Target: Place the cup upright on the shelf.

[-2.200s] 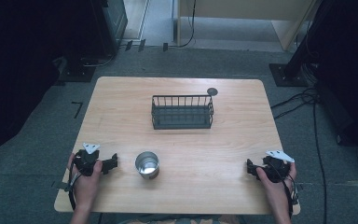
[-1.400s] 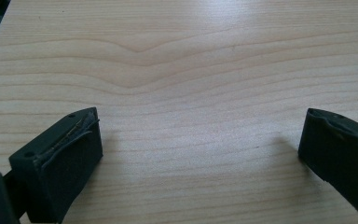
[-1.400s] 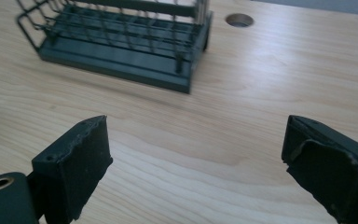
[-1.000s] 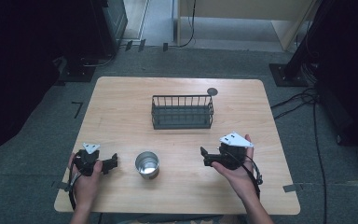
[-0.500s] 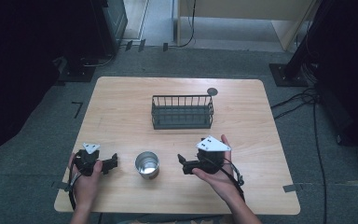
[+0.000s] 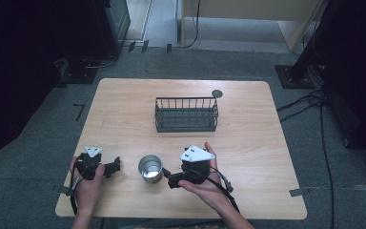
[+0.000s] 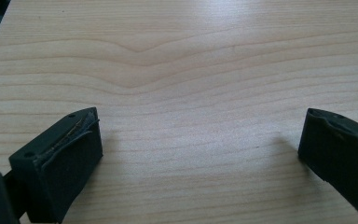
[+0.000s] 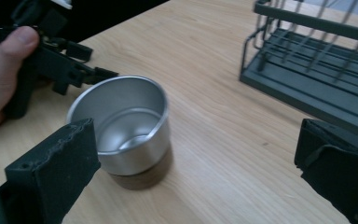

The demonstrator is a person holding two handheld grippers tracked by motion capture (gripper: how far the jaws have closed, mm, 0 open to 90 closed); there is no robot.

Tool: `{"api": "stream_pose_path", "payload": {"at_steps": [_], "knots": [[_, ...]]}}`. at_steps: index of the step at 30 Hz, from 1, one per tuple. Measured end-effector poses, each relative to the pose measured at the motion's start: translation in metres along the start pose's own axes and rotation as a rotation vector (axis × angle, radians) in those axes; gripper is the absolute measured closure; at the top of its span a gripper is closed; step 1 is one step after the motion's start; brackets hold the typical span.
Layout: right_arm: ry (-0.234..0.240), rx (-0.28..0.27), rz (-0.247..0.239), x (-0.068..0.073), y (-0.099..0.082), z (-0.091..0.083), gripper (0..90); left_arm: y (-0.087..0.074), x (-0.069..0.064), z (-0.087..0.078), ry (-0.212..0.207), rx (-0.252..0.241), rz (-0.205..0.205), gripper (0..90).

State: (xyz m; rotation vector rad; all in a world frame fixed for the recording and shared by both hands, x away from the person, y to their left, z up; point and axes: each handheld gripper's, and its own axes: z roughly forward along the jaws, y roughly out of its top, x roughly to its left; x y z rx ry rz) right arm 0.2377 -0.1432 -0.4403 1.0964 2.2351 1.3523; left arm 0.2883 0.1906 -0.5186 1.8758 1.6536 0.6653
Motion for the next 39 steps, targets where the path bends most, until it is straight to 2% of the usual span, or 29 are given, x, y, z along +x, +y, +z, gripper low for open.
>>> {"api": "stream_pose_path", "payload": {"at_steps": [6, 11, 16, 18, 21, 32, 39], "knots": [[0.050, 0.002, -0.011, 0.013, 0.001, 0.009, 0.0, 0.000, 0.000, 0.000, 0.000, 0.001, 0.001, 0.0], [0.070, 0.010, -0.021, 0.018, 0.000, 0.015, 0.0, 0.000, 0.000, 0.000, 0.000, -0.001, -0.001, 0.0], [0.092, 0.029, -0.007, 0.020, -0.003, 0.027, 2.1, 0.000, 0.000, 0.000, -0.001, 0.000, 0.000, 0.0], [0.124, 0.034, -0.028, 0.026, -0.005, 0.032, 0.2, 0.000, 0.000, 0.000, -0.001, -0.001, -0.002, 0.0], [0.141, 0.034, -0.038, 0.029, -0.006, 0.035, 0.0, 0.000, 0.000, 0.000, -0.001, 0.000, 0.000, 0.0], [0.135, 0.070, -0.054, 0.038, -0.010, 0.060, 0.0, 0.000, 0.000, 0.000, 0.000, 0.000, 0.000, 0.0], [0.095, 0.082, -0.090, 0.041, -0.013, 0.069, 0.0, 0.000, 0.000, 0.000, 0.000, 0.000, 0.000, 0.0]]}}
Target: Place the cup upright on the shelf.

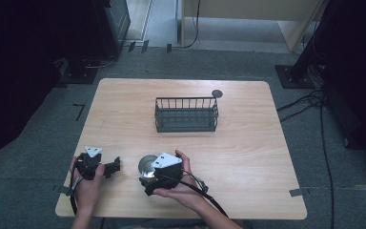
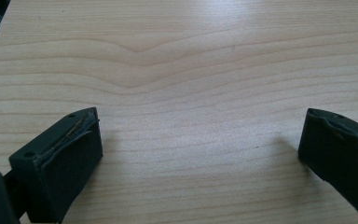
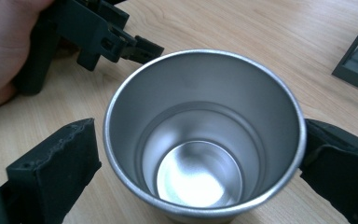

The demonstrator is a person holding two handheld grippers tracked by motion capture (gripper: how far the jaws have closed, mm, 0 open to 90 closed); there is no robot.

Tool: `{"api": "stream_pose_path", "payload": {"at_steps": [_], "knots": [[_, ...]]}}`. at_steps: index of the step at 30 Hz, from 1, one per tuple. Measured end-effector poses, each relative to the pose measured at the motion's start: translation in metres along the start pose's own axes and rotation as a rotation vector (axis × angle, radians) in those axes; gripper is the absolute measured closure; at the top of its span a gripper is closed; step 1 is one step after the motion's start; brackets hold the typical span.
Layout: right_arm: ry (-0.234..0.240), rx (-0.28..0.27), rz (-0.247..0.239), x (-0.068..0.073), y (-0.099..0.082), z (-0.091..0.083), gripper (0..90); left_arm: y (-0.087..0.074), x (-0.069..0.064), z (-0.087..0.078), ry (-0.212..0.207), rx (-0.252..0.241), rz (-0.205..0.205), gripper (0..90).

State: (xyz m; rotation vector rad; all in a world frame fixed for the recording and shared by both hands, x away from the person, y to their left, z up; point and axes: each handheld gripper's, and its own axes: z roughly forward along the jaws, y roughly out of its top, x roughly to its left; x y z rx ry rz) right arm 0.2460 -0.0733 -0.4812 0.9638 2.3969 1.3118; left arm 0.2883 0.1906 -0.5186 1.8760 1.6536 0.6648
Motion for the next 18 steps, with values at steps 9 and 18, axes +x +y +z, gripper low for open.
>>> {"api": "stream_pose_path", "payload": {"at_steps": [9, 18], "knots": [[-0.025, 0.012, 0.004, -0.0016, -0.0024, 0.0093, 11.6, 0.0000, 0.0000, 0.0000, 0.000, 0.000, 0.000, 0.0], [-0.028, -0.007, -0.002, -0.0025, -0.0013, 0.0062, 17.1, 0.0000, 0.0000, 0.0000, 0.000, 0.000, 0.000, 0.0]]}}
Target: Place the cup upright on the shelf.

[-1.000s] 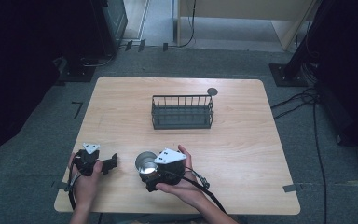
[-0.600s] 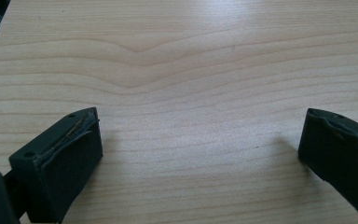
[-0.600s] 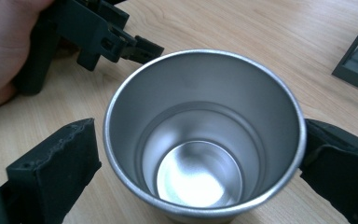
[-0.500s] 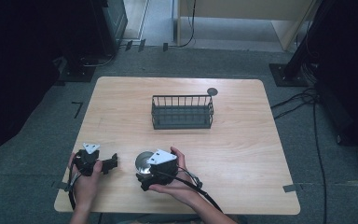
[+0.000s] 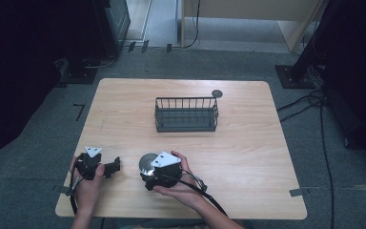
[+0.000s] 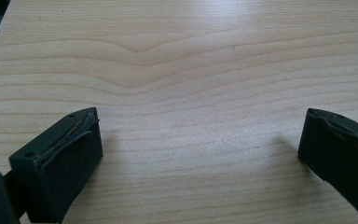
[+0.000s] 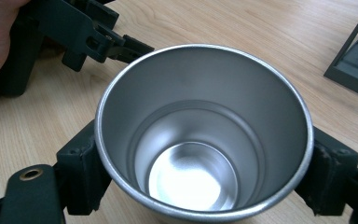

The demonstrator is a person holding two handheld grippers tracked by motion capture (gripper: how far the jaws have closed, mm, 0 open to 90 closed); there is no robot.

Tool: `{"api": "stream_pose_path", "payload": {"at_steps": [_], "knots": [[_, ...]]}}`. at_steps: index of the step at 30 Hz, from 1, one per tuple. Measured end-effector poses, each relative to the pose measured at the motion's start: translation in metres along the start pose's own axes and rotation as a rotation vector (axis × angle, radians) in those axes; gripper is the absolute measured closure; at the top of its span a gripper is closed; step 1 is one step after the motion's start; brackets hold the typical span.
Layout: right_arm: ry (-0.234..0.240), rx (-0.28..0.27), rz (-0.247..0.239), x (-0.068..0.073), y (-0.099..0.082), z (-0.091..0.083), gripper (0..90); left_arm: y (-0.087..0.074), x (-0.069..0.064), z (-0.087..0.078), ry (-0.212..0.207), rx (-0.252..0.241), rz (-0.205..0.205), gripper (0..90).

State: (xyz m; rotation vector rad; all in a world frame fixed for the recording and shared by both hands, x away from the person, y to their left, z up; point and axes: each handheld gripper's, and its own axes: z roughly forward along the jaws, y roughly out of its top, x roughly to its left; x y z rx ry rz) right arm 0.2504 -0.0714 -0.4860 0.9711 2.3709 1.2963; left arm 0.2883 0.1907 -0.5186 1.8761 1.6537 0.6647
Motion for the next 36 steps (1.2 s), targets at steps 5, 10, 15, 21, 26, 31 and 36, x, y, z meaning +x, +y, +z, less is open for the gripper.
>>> {"api": "stream_pose_path", "payload": {"at_steps": [5, 10, 15, 21, 26, 31, 36], "knots": [[-0.001, -0.006, 0.004, -0.003, 0.000, -0.002, 17.4, 0.000, 0.000, 0.000, 0.000, 0.000, 0.000, 0.0], [-0.012, -0.015, 0.012, -0.006, 0.002, -0.006, 17.8, 0.000, 0.000, 0.000, 0.000, -0.002, -0.002, 0.0], [-0.023, -0.024, 0.013, -0.011, 0.003, -0.010, 18.0, 0.000, 0.000, 0.000, 0.000, -0.002, -0.002, 0.0], [-0.047, -0.047, 0.027, -0.020, 0.008, -0.019, 18.0, 0.000, 0.000, 0.000, 0.000, 0.001, 0.001, 0.0], [-0.059, -0.059, 0.030, -0.026, 0.011, -0.024, 18.0, 0.000, 0.000, 0.000, 0.000, 0.000, -0.001, 0.0], [-0.079, -0.073, 0.043, -0.034, 0.017, -0.030, 18.0, 0.000, 0.000, 0.000, 0.001, -0.001, -0.001, 0.0], [-0.083, -0.085, 0.055, -0.041, 0.021, -0.034, 18.0, 0.000, 0.000, 0.000, 0.000, 0.001, 0.001, 0.0]]}}
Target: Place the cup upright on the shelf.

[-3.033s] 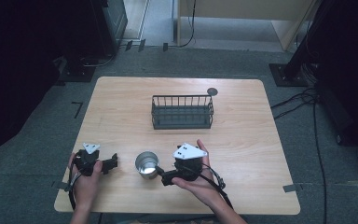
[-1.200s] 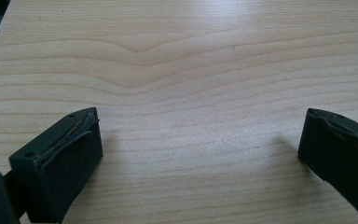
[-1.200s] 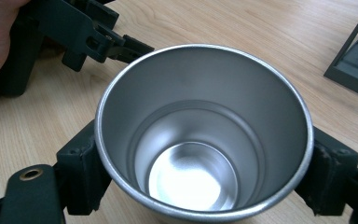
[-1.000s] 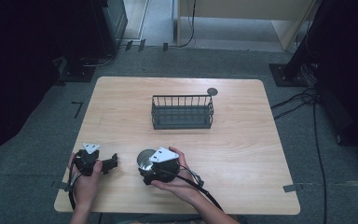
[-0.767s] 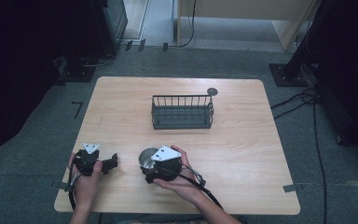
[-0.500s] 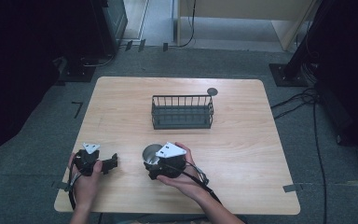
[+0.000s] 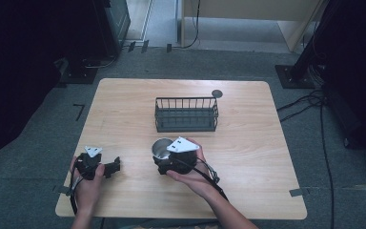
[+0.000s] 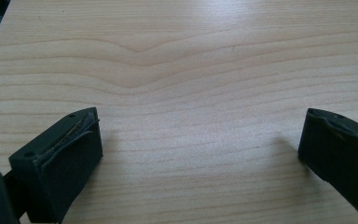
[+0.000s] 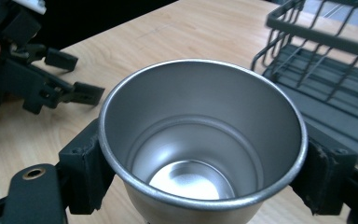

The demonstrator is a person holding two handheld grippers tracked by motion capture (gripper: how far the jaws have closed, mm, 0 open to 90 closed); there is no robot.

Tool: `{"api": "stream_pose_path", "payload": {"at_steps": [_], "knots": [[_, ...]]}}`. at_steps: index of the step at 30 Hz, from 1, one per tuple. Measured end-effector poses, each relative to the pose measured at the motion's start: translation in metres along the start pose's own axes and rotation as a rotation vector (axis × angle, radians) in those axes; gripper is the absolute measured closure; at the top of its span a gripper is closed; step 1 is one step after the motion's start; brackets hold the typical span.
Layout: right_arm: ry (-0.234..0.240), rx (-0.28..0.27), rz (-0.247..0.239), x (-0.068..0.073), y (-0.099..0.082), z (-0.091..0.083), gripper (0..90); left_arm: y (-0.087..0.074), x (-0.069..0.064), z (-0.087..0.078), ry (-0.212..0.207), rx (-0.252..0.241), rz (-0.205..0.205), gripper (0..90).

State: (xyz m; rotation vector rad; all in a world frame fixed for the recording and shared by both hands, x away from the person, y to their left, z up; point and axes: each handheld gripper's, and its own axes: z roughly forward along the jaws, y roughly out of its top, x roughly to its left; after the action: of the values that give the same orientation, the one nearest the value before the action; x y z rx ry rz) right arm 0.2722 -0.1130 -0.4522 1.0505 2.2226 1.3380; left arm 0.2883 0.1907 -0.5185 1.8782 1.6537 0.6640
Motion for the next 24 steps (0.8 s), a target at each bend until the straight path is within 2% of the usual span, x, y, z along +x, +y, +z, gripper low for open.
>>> {"api": "stream_pose_path", "payload": {"at_steps": [15, 24], "knots": [[-0.060, -0.062, 0.033, -0.037, 0.031, -0.023, 18.0, 0.000, 0.000, 0.000, 0.000, -0.001, 0.000, 0.0], [-0.110, -0.071, 0.032, -0.058, 0.045, -0.031, 18.0, 0.000, 0.000, 0.000, 0.001, -0.002, -0.003, 0.0]]}}
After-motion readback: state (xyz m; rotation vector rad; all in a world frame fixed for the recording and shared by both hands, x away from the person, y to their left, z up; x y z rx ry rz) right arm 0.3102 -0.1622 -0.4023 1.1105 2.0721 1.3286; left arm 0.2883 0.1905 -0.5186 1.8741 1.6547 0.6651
